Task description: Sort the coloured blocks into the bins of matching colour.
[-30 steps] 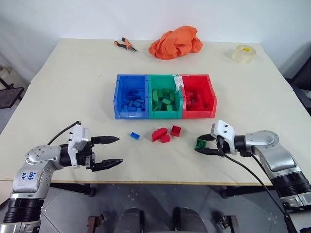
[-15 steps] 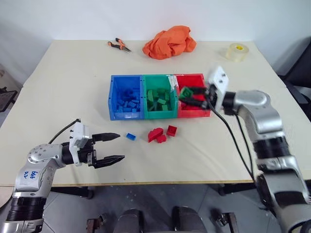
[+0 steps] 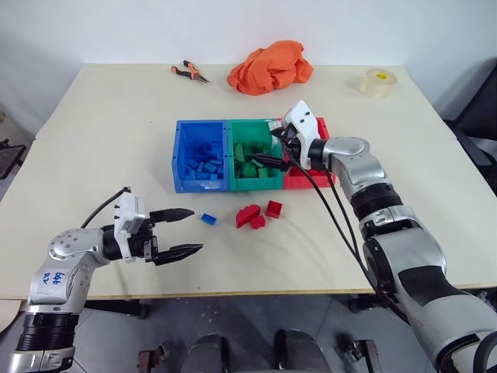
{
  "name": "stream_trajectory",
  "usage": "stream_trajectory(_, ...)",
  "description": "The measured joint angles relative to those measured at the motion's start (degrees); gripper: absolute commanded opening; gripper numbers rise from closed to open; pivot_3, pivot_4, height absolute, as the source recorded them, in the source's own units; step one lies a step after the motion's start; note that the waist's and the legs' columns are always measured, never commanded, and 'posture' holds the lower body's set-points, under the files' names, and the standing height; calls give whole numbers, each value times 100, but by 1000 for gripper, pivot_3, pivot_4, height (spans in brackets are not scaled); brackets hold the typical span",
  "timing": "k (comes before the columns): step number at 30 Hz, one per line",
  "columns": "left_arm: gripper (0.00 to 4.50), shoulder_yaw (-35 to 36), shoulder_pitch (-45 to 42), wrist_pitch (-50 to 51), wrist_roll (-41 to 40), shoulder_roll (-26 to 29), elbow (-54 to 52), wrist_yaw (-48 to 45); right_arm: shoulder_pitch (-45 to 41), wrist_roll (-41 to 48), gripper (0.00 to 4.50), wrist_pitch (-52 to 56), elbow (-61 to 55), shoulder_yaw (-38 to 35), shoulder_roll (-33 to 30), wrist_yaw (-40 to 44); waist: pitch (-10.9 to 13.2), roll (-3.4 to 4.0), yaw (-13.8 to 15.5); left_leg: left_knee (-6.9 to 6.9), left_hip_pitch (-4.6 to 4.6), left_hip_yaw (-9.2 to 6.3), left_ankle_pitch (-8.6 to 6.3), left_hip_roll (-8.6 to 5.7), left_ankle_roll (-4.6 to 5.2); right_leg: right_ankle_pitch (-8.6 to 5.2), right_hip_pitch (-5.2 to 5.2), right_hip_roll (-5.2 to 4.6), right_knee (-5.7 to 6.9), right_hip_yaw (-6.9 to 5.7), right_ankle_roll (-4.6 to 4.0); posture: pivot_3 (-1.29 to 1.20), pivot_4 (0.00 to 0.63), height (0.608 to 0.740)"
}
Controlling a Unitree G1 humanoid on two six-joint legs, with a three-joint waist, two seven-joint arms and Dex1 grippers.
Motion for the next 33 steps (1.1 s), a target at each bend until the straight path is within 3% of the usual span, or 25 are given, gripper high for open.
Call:
stream_trajectory(4,4500,-28,-44,-10,0,-12,40,-9,753,338,4465,257,-1706,-70,-462,639,-2,-3,56,4,-1,-18,-1,-4,1,1,8,-3,3,1,1,0,150,740)
stream_trajectory(10,4500,-138,-386,-64,14,-15,412,-86,3153,1136,4465,1253,-4414,-436,-1978,1583,-1,-2,201,6,-6,-9,-4,-13,6,2,19,-8,-31,2,3,0,150,740)
stream_trajectory(18,4500,-148,-466,-115,15,62,609,-235,5120,1435,4465,1701,-5330,-1513,-3564,1838,-1,-1,172,-3,5,34,-4,6,4,1,22,1,-61,0,2,0,150,740)
stream_trajectory(23,4500,-120,-451,-105,15,123,649,-253,4953,1421,4465,1810,-5493,-1292,-3382,1616,-1,-2,159,0,7,47,-4,13,4,1,18,1,-68,8,2,0,150,740)
stream_trajectory(27,4500,-87,-376,-42,6,138,411,-186,4440,1358,4465,1871,-5554,-674,-2843,1407,-1,-2,185,0,1,37,-4,7,3,1,14,-4,-62,6,2,0,150,740)
stream_trajectory(33,4500,46,-38,118,-36,172,-26,3,3374,742,4465,1458,-4439,321,-1761,1163,-2,-4,186,6,-2,24,-5,0,4,1,17,-8,-58,3,2,0,150,740)
